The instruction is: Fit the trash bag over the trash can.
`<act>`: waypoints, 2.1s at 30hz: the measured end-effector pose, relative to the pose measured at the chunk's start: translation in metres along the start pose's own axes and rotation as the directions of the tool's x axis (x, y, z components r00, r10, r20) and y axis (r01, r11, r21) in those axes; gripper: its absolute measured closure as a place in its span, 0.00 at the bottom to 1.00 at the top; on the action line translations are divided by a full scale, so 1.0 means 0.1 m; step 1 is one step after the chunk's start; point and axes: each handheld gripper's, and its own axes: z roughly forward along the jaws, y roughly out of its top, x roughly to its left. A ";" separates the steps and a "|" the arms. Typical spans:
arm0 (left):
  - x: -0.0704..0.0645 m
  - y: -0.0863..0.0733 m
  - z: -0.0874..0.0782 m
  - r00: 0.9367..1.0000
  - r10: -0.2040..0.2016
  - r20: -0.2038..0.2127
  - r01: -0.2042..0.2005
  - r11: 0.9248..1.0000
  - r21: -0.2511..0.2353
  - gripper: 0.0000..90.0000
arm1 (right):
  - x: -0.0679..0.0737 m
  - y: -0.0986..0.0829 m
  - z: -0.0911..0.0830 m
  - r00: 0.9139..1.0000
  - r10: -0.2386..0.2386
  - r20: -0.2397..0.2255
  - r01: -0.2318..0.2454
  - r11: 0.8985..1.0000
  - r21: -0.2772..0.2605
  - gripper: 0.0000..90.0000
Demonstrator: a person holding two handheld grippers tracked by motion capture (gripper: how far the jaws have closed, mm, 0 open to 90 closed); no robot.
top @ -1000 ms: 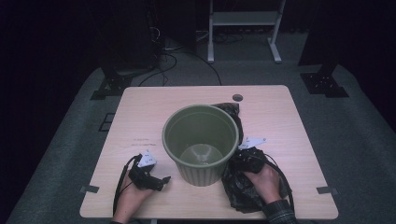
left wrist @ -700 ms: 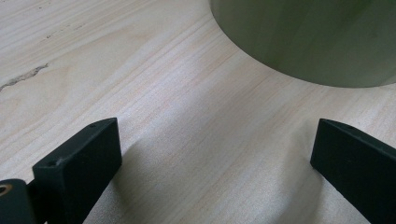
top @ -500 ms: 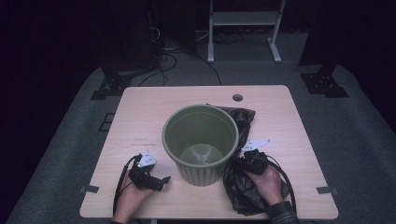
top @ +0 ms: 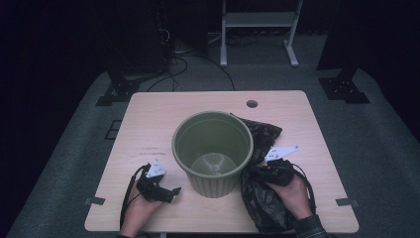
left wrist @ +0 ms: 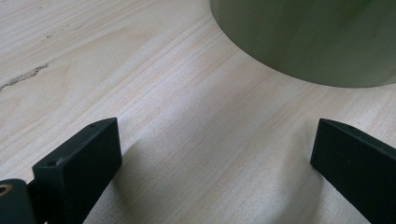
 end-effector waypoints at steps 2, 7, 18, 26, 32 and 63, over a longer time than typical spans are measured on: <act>0.00 0.00 0.00 1.000 0.000 0.000 0.000 1.000 0.000 0.01 | 0.01 0.01 -0.03 1.000 -0.009 -0.010 0.009 1.000 -0.004 0.99; 0.00 0.00 0.00 1.000 0.000 0.000 0.000 1.000 0.000 0.01 | 0.05 0.06 -0.13 0.999 -0.025 -0.031 0.025 0.999 -0.020 0.99; 0.00 0.00 0.00 1.000 0.002 0.000 -0.002 1.000 0.002 0.01 | 0.15 0.23 -0.36 0.997 -0.064 -0.050 0.060 0.995 -0.080 0.98; 0.00 0.00 0.00 1.000 0.002 0.000 -0.002 1.000 0.002 0.01 | 0.18 0.37 -0.65 0.990 -0.096 -0.107 0.081 0.987 -0.139 0.98; 0.00 0.00 0.00 1.000 0.002 0.000 -0.002 1.000 0.002 0.01 | 0.16 0.45 -0.84 0.986 -0.104 -0.130 0.079 0.979 -0.189 0.98; 0.00 0.00 0.00 1.000 0.002 0.000 -0.002 1.000 0.000 0.01 | 0.28 1.15 -0.96 0.887 -0.244 -0.392 0.130 0.946 -0.296 0.98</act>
